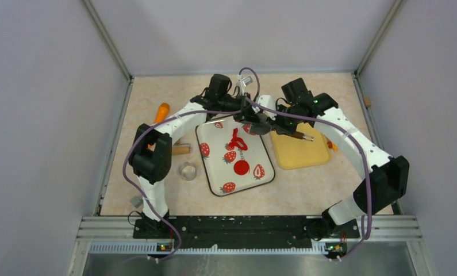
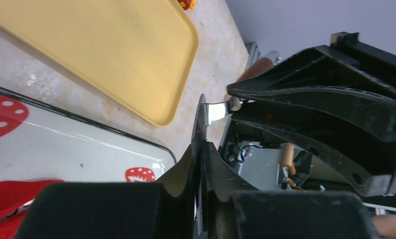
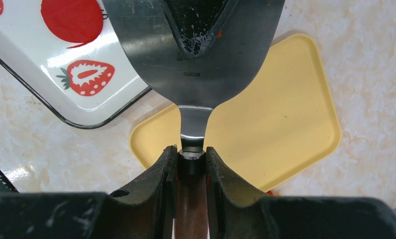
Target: Roll out the dumpling wrappers from the dough
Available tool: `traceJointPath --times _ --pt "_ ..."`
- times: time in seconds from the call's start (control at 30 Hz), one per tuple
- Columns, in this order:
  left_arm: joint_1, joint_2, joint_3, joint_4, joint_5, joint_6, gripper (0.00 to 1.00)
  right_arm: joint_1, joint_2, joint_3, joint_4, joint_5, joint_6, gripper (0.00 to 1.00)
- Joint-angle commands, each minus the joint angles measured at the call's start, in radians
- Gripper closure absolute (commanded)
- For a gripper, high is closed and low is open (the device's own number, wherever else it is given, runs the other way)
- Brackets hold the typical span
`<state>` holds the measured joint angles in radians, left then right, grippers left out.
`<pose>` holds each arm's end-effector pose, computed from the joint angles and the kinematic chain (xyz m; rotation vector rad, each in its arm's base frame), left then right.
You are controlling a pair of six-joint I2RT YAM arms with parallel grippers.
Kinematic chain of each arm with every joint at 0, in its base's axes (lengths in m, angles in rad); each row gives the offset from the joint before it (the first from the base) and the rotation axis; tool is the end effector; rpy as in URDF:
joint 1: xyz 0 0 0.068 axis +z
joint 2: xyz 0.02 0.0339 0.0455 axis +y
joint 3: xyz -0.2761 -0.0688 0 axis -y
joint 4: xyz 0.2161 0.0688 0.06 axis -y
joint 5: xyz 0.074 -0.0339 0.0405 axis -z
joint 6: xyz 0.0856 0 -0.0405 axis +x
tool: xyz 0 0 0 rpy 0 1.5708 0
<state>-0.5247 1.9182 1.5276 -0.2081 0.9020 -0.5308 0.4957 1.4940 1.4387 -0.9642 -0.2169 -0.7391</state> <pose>0.3486 -0.2794 0.2747 0.5719 2.2639 -1.5483 0.2555 0.1591 0.3025 -1.5483 2.0444 0.1890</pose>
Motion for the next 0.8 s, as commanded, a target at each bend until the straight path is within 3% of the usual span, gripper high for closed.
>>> traceJointPath --times 0.0,0.1,0.13,0.23,0.33,0.37,0.5,0.77 --pt "0.007 0.001 -0.018 0.114 0.07 -0.037 1.0 0.007 -0.011 0.05 0.047 0.022 0.02 1.0" --pt "0.03 -0.006 -0.073 0.225 0.123 -0.106 1.0 0.008 -0.021 0.032 0.068 0.041 0.05 1.0" --pt "0.04 -0.011 -0.093 0.271 0.136 -0.146 1.0 0.007 -0.023 0.033 0.075 0.044 0.076 0.9" --pt "0.088 -0.028 -0.162 0.391 0.174 -0.241 1.0 -0.019 -0.051 0.058 0.098 0.013 0.201 0.47" --pt "0.141 -0.042 -0.239 0.576 0.225 -0.395 1.0 -0.12 -0.089 0.095 0.135 -0.154 0.425 0.23" --pt "0.158 -0.044 -0.266 0.662 0.236 -0.46 1.0 -0.179 -0.093 0.097 0.155 -0.233 0.535 0.19" --pt "0.201 -0.046 -0.342 0.978 0.272 -0.658 1.0 -0.367 -0.071 0.013 0.256 -0.562 0.907 0.18" --pt "0.204 -0.04 -0.339 0.96 0.294 -0.684 1.0 -0.423 -0.046 -0.16 0.469 -0.827 1.123 0.19"
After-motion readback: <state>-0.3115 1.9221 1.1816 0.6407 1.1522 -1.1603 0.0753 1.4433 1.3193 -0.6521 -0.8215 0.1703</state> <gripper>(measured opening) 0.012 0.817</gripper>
